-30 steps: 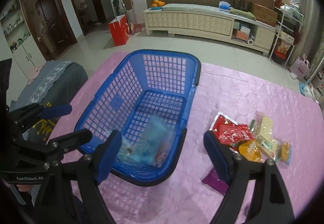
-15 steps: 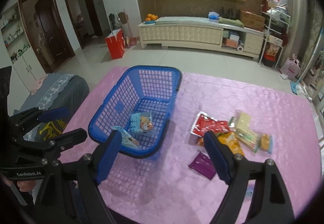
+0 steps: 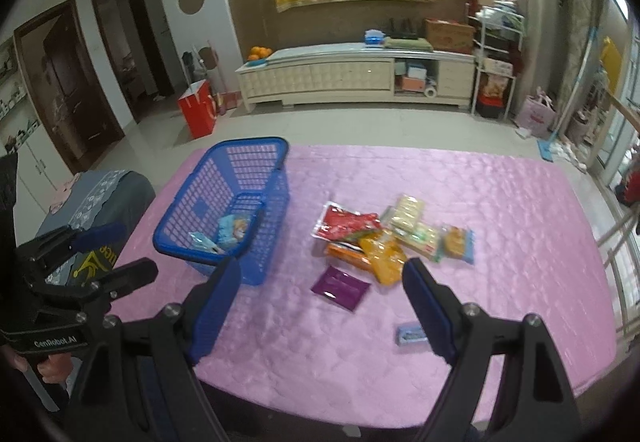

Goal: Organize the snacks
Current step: 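Withdraw both tools and move them toward the purple packet and gum box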

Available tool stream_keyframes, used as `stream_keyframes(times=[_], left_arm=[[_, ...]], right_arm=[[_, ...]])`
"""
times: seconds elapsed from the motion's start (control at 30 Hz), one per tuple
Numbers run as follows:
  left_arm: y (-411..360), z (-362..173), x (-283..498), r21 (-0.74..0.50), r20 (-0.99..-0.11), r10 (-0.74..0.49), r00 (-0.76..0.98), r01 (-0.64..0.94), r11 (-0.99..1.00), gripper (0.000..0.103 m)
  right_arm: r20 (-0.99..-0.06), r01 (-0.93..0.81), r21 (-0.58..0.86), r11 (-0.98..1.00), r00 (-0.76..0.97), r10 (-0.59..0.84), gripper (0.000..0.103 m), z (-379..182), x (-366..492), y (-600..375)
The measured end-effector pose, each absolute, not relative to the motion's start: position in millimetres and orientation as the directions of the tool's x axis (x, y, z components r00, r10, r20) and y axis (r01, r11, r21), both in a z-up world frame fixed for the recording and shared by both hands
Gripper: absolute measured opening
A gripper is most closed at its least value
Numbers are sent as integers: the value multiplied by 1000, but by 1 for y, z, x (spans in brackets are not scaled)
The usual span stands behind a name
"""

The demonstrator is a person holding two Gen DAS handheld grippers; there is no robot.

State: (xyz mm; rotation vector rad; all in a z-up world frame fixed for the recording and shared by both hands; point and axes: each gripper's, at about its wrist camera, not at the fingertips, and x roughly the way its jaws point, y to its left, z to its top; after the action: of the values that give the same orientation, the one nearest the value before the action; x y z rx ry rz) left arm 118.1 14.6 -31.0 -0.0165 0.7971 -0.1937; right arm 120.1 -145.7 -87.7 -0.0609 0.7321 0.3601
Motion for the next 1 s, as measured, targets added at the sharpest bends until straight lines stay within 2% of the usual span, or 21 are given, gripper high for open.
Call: stream_keyframes(times=[0.4, 0.63, 0.83, 1.0], left_arm=[[-49, -66, 137, -111, -764, -216, 608, 206, 972, 72], [-69, -96, 151, -137, -806, -228, 547, 202, 970, 72], [-78, -123, 163, -154, -831, -231, 507, 189, 970, 72], [-86, -149, 174, -106, -860, -184, 477, 186, 977, 72]], right_arm=[[-712, -263, 86, 961, 658, 244, 86, -120, 122, -214], [-747, -252, 130, 959, 611, 262, 96, -152, 133, -240], [-781, -253, 114, 961, 575, 244, 97, -178, 144, -248], [-808, -244, 95, 965, 548, 218, 97, -200, 157, -253]])
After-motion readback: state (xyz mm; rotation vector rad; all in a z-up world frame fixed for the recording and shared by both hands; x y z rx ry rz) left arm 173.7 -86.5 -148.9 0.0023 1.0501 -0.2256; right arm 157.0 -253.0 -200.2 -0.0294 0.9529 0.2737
